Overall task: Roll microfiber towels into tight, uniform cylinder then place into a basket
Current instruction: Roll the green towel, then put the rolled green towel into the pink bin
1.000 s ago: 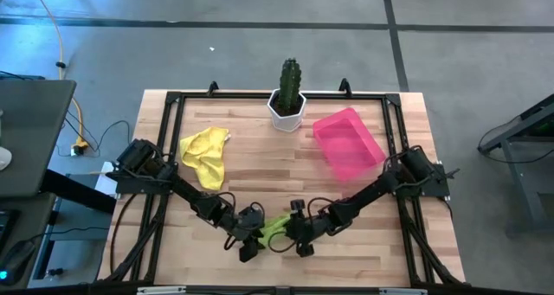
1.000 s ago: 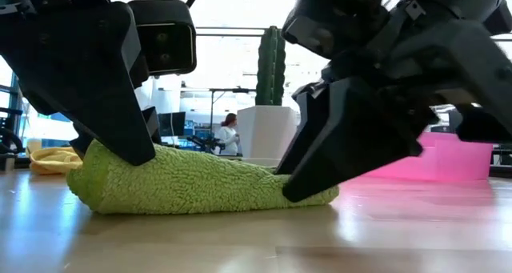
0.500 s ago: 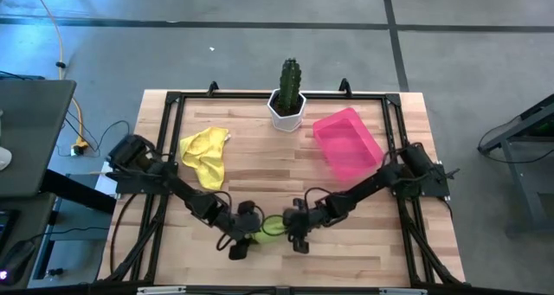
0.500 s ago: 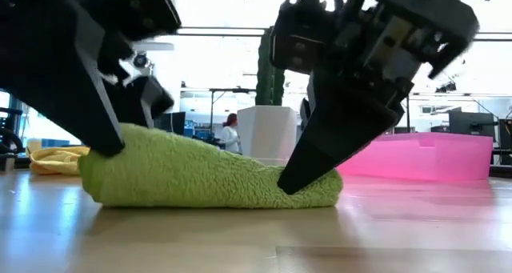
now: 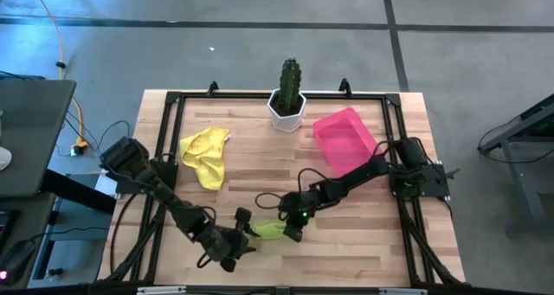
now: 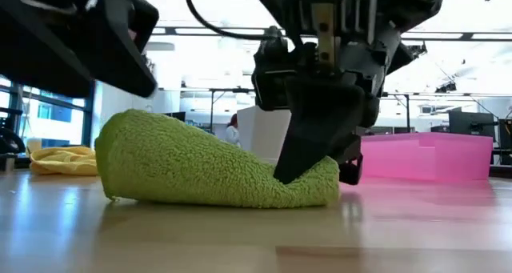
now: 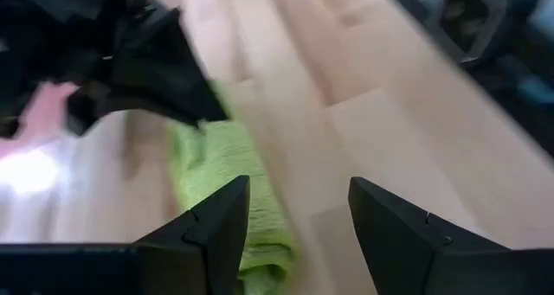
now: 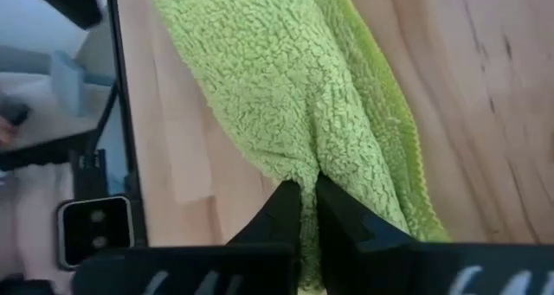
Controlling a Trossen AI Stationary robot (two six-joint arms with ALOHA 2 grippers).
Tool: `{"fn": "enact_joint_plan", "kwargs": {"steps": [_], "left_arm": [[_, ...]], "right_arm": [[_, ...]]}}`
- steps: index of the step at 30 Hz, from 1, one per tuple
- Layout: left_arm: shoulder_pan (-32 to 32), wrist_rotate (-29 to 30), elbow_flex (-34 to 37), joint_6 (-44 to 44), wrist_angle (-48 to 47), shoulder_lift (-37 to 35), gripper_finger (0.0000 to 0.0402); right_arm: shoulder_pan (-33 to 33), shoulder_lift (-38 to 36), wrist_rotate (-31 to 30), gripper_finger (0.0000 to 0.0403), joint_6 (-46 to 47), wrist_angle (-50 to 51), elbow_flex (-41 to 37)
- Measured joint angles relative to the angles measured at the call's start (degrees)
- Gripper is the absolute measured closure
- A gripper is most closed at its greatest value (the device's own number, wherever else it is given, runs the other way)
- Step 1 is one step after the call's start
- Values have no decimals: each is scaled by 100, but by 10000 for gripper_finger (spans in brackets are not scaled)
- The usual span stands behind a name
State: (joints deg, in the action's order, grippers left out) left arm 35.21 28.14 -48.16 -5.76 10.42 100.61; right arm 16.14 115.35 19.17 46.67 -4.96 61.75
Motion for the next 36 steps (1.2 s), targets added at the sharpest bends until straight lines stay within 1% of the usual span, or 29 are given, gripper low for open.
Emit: {"fn": "enact_joint_plan", "kwargs": {"steps": [4, 7, 10, 14, 16, 18, 21, 25, 28, 29, 31, 33, 36], "left_arm": [[-44, 583, 0, 0, -1, 230, 213], [-180, 625, 0, -39, 4, 388, 213], [-337, 310, 0, -278, -2, 528, 213], [-540, -486, -4, -881, -15, 645, 213], [-618, -740, -9, -1167, -16, 673, 215], [-670, -805, -13, -1420, -43, 680, 222], [-734, -805, -32, -1706, -221, 717, 240], [-837, -1055, -39, -2088, -418, 747, 266], [-883, -1063, -35, -2329, -392, 751, 281], [-898, -1062, -33, -2422, -383, 753, 284], [-930, -1082, -31, -2679, -382, 755, 286], [-954, -1115, -31, -2929, -395, 755, 287], [-972, -1141, -31, -3215, -400, 755, 285]], "right_arm": [[-142, 7, 323, 398, 270, -39, -8], [-189, 7, 432, 398, 433, -72, -10], [-190, 7, 440, 398, 451, -84, -10], [-190, 7, 439, 398, 414, -86, -10], [-190, 7, 437, 393, 193, -96, -10], [-190, 7, 434, 380, -235, -98, -10], [-190, -28, 446, 344, -956, -93, -10], [-225, -227, 527, 290, -1239, 28, -12], [-262, -463, 516, 259, -1608, 54, -14], [-256, -550, 435, 252, -1859, 31, -14], [-149, -695, 17, 241, -2612, -23, -12], [93, -765, -698, 237, -3651, -66, -12], [554, -742, -1940, 237, -5035, -158, -12]]}}
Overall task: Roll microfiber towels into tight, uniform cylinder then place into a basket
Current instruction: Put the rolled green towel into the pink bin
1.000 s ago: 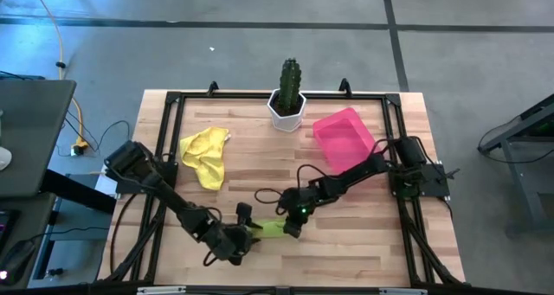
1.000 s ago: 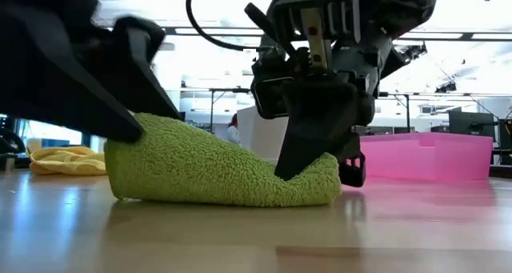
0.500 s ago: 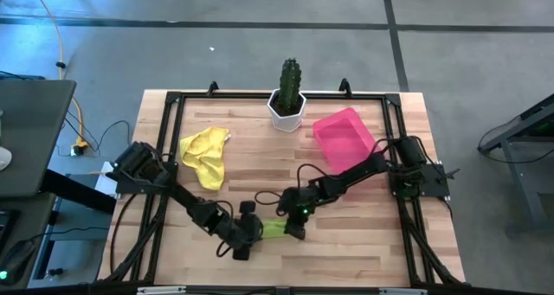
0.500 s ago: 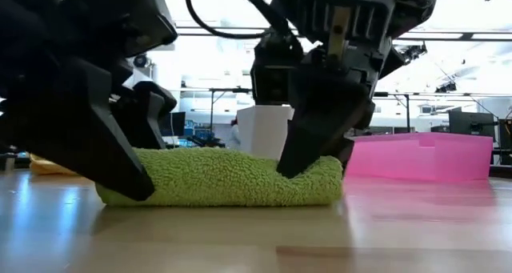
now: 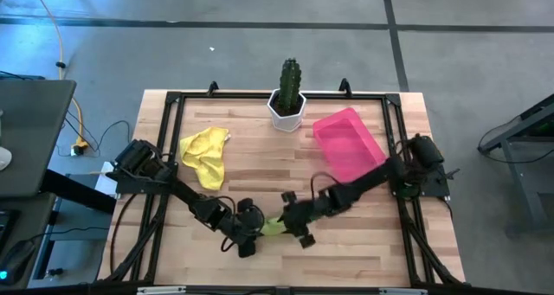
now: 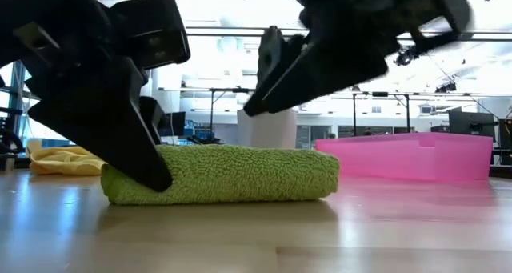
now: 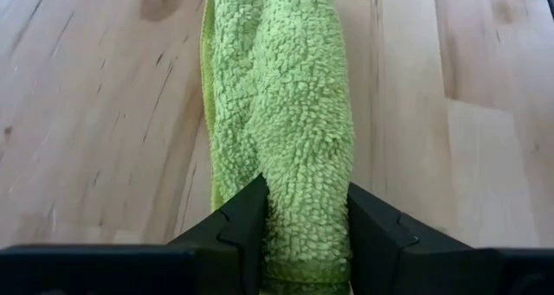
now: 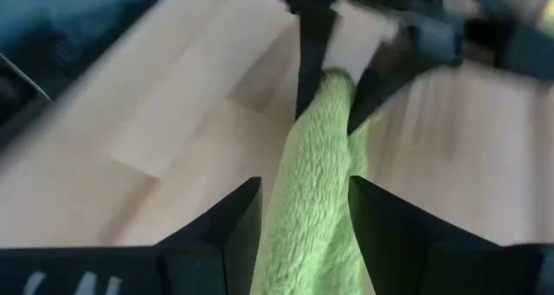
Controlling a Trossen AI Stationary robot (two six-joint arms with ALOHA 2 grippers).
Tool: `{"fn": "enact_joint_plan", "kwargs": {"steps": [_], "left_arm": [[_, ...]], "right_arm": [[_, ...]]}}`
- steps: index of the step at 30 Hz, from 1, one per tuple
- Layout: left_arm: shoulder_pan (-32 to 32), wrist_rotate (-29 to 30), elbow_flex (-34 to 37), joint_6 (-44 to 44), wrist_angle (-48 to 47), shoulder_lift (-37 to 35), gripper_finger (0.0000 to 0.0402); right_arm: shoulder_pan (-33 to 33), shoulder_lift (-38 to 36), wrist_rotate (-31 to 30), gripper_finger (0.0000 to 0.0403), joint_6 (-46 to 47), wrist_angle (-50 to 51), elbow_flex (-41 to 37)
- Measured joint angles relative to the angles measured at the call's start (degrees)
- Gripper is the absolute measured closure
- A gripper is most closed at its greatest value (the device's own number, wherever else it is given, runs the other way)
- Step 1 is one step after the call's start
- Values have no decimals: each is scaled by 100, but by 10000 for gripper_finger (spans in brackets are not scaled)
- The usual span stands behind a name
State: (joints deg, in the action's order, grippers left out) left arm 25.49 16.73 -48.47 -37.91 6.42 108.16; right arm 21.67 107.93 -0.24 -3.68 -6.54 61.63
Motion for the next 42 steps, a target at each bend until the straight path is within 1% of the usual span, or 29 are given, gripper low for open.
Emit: {"fn": "enact_joint_plan", "kwargs": {"steps": [2, 4, 6, 10, 18, 20, 22, 27, 30, 34, 37, 42], "left_arm": [[-8, -9, 2, -169, 16, 0, 285], [-16, -29, 4, -386, 34, 0, 285], [-45, -75, 6, -645, 51, 0, 285], [-122, -146, 12, -1041, 112, 0, 285], [-159, -245, 20, -1143, 179, 0, 284], [-159, -262, 20, -1143, 181, 0, 284], [-161, -260, 22, -1135, 195, 0, 284], [-161, -375, 37, -883, 444, 25, 284], [-165, -510, 37, -666, 521, 26, 284], [-163, -624, 36, -427, 534, 26, 280], [-161, -645, 35, -385, 535, 0, 271], [-148, -589, 35, 105, 420, -134, 252]], "right_arm": [[288, 82, -762, 240, -574, -132, 7], [505, 195, -1306, 243, -828, -276, 7], [667, 307, -1574, 244, -924, -463, 7], [878, 570, -1916, 245, -947, -733, 9], [882, 997, -2974, 245, -991, -848, 9], [830, 1051, -2958, 245, -991, -866, 11], [756, 1107, -2812, 245, -991, -883, 13], [613, 1155, -2574, 245, -951, -915, 20], [534, 1157, -2490, 245, -579, -923, 22], [377, 1152, -2075, 253, 35, -779, 34], [283, 1138, -1860, 282, 473, -606, 48], [227, 1140, -1596, 365, 1063, -452, 46]]}}
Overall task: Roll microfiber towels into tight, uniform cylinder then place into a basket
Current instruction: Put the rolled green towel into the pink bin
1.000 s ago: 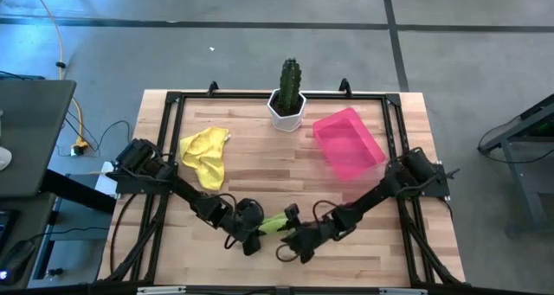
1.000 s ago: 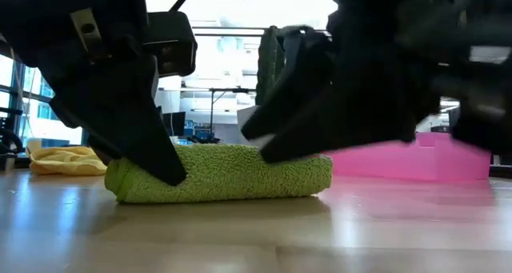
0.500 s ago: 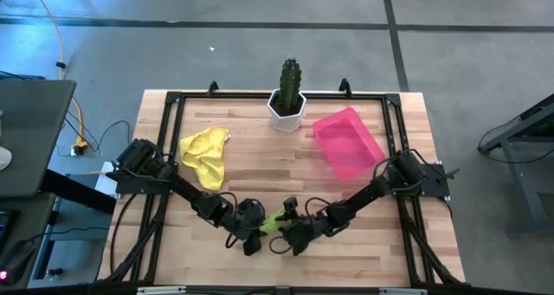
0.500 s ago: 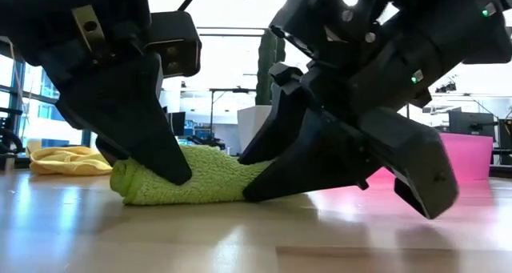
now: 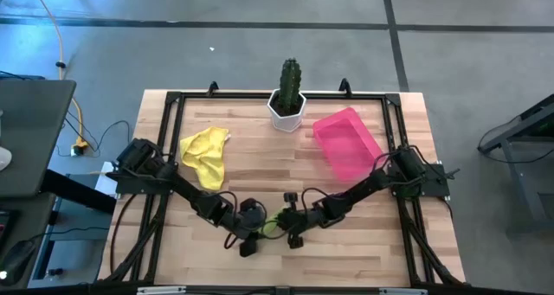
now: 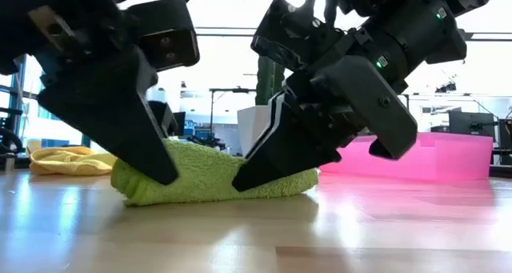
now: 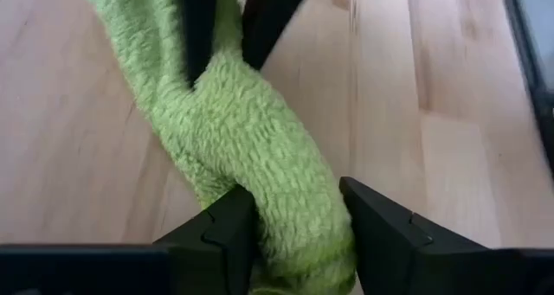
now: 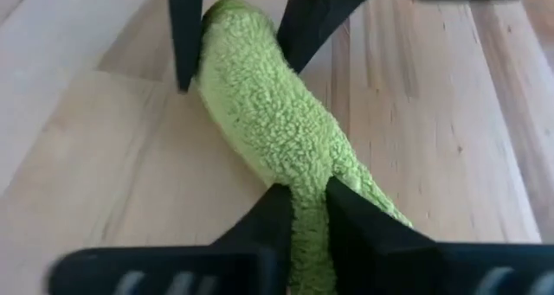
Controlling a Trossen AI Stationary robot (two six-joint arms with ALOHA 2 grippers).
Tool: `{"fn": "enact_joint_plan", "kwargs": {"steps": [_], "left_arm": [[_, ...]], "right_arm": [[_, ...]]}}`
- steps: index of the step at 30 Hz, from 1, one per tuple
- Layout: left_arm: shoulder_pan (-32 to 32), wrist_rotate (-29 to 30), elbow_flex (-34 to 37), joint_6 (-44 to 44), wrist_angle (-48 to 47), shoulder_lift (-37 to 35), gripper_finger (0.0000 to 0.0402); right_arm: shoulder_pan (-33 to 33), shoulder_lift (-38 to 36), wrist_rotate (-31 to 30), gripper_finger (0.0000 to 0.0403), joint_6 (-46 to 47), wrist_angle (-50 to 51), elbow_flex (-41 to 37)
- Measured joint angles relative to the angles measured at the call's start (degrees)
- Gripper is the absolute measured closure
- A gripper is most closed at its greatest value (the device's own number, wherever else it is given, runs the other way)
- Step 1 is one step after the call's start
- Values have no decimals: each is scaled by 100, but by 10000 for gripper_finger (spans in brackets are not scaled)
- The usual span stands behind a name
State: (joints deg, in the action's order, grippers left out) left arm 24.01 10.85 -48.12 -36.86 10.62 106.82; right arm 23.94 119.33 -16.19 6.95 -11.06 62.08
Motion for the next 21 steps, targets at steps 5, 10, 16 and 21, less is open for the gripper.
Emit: {"fn": "enact_joint_plan", "kwargs": {"steps": [5, 10, 16, 21], "left_arm": [[4, 76, 18, 322, -539, -302, 243], [11, 144, 18, 369, -1390, -715, 243], [53, 344, -4, 255, -1901, -1109, 243], [127, 569, 9, 253, -2003, -1292, 243]], "right_arm": [[-8, -11, 217, 388, 148, 54, -7], [-40, -389, 249, 398, 79, 478, -44], [-301, -1226, -200, 399, 106, 1829, -58], [-599, -1992, -854, 400, 1060, 3214, -53]]}}
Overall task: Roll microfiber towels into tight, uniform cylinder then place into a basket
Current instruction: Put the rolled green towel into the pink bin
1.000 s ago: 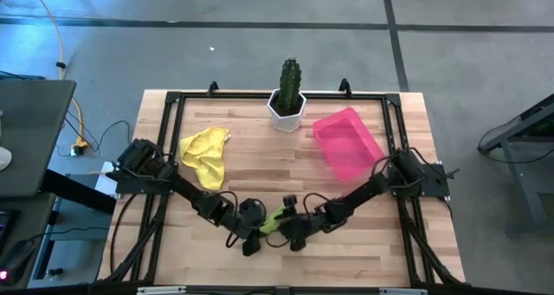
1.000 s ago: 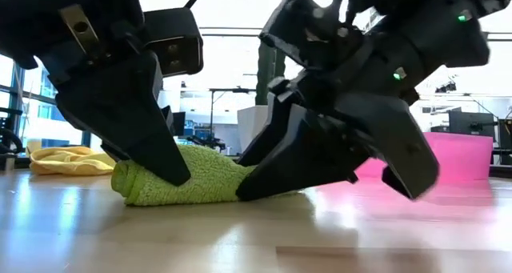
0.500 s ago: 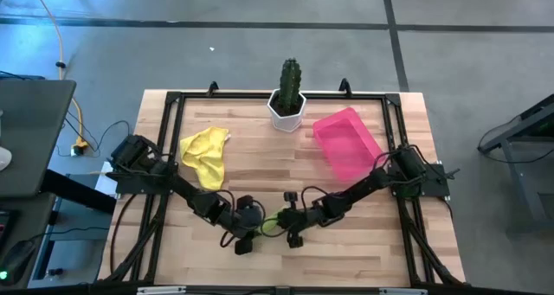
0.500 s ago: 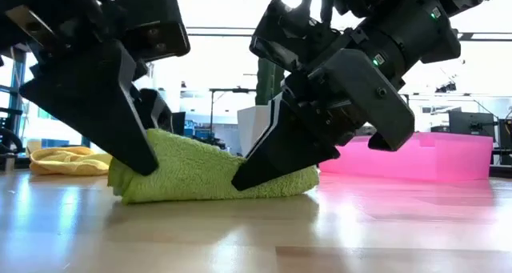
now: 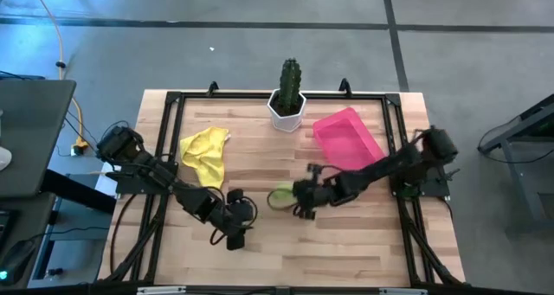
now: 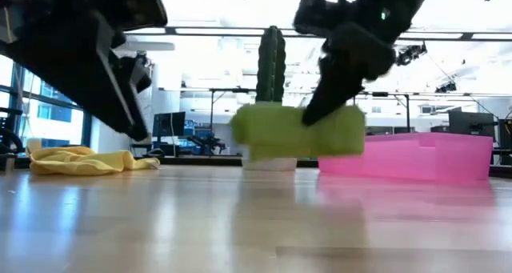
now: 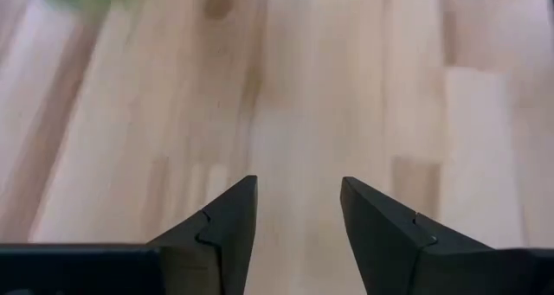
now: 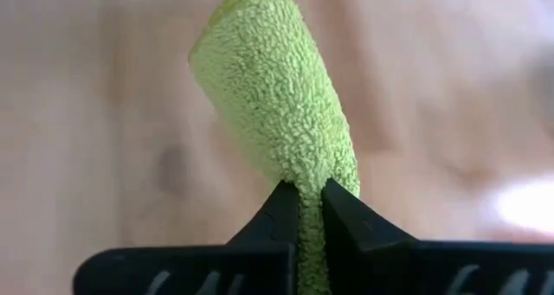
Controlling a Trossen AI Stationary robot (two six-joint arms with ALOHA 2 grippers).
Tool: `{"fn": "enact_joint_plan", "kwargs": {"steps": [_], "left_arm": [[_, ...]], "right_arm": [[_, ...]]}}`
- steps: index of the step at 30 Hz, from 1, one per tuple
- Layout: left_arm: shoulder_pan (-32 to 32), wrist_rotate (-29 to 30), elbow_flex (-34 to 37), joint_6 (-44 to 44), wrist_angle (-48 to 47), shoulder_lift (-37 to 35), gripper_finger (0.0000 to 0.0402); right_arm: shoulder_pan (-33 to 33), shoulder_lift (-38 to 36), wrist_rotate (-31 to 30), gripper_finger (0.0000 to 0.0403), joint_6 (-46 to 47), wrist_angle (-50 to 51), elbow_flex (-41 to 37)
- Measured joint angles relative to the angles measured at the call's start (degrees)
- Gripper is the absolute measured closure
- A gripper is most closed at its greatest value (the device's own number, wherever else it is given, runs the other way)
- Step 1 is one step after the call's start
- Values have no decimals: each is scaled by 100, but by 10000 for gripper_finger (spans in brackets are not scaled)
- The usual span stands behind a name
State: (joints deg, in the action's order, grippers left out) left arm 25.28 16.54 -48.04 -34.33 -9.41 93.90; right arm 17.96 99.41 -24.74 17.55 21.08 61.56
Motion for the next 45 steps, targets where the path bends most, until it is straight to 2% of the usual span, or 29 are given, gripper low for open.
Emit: {"fn": "enact_joint_plan", "kwargs": {"steps": [11, 14, 17, 24, 31, 35, 45], "left_arm": [[28, 189, -10, -101, -23, -34, 243], [28, 265, -10, -101, -25, -34, 243], [28, 328, -13, -24, -18, -34, 243], [24, 385, -13, 52, -41, -34, 243], [68, 414, -15, 51, -159, -36, 243], [65, 424, -17, 50, -197, -36, 243], [62, 425, -17, 5, -243, -36, 243]], "right_arm": [[-810, -1599, -1835, 402, 1954, 3233, 14], [-1151, -1685, -2007, 402, 2604, 4108, 14], [-1520, -1635, -2047, 402, 3129, 4556, 14], [-2297, -1112, -2208, 402, 3345, 4582, 14], [-2653, -383, -2014, 402, 3249, 4412, 6], [-2883, -210, -1870, 402, 3062, 3902, -329], [-3334, -345, -1536, 402, 2717, 2320, -1311]]}}
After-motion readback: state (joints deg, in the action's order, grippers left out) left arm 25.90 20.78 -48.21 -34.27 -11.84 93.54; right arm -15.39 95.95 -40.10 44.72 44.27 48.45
